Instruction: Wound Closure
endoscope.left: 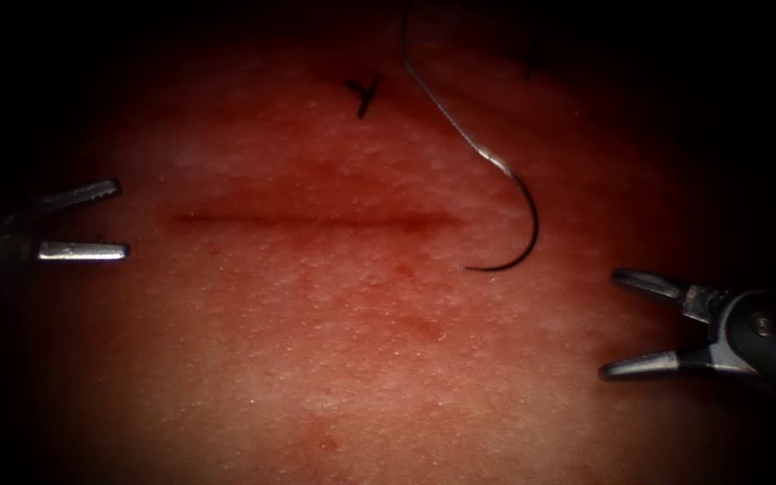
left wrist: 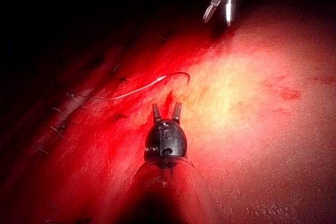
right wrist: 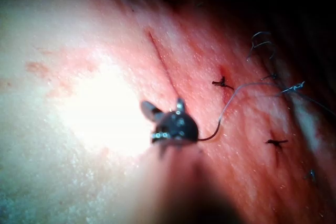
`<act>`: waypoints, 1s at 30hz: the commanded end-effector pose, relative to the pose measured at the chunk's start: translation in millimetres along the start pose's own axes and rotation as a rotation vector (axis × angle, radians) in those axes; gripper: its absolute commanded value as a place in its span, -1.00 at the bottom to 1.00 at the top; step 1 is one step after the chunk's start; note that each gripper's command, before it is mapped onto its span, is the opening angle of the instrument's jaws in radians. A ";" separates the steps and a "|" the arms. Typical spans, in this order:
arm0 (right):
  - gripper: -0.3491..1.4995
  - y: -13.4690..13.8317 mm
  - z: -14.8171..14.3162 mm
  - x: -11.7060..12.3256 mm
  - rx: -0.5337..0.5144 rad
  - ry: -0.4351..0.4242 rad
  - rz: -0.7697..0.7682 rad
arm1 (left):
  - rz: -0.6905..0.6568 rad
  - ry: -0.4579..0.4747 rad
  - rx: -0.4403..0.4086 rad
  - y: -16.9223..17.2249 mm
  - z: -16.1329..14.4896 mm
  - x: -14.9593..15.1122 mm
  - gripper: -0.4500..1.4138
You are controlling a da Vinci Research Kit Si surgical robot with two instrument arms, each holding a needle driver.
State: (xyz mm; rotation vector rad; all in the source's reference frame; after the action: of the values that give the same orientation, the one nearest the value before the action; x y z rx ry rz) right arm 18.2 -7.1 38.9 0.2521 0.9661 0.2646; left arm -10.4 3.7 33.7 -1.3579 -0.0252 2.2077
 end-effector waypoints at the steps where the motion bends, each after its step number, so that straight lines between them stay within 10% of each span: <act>1: 0.34 0.4 0.8 0.3 0.000 0.003 -0.003 | 0.001 0.003 0.000 -0.2 0.9 0.1 -0.32; 15: 0.37 0.2 0.5 0.3 0.002 0.003 -0.004 | 0.011 0.005 0.019 0.8 3.3 0.4 -0.34; 30: 0.25 0.7 1.5 0.0 -0.013 -0.004 0.000 | -0.062 -0.100 0.051 6.6 16.9 0.2 -0.25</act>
State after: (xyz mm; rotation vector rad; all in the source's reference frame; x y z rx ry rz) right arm 18.6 -7.1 39.6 0.2420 0.9562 0.2732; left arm -27.3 2.0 39.9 -1.1944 -0.0554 2.2009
